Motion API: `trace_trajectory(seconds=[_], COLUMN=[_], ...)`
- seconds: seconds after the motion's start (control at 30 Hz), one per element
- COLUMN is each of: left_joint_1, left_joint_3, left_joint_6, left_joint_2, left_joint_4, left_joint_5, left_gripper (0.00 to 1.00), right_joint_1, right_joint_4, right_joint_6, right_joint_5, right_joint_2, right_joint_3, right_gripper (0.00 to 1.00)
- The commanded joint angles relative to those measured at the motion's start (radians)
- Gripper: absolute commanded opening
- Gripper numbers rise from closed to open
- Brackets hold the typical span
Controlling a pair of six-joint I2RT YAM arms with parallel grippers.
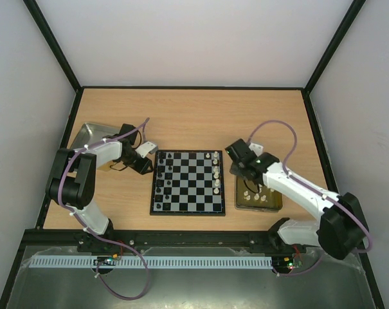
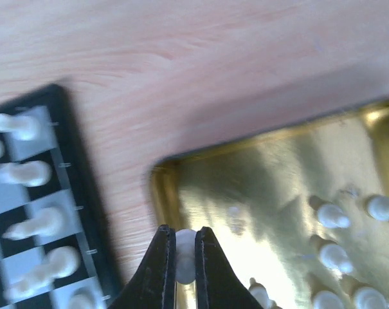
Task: Set up the chess pieces on the board
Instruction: Pick up the chess piece from the storage box, then place the chess piece on the chessboard.
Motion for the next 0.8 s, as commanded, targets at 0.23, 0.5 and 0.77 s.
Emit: trace_trajectory(seconds=[0.23, 0.5, 0.77], left_joint_1=[-0.015, -0.014, -0.013], left_joint_3=[-0.04, -0.037, -0.038], left_joint_6=[-0.005, -0.007, -0.007], left_joint_2=[0.048, 0.044, 0.043], left_joint_4=[-0.027, -0.025, -0.024], left_joint_5=[-0.049, -0.054, -0.057], left_gripper=[0.34, 0.33, 0.33], right_joint_1=[0.128, 0.129, 0.128], right_joint_4=[-0.066, -0.052, -0.021], right_joint_6=[-0.19, -0.271, -0.3], right_joint_5=[-0.053, -0.135, -0.178], right_joint_2=[0.303, 0.46, 0.528], right_joint_3=[0.377, 0.502, 0.51], right_gripper=[0.02, 0.02, 0.02])
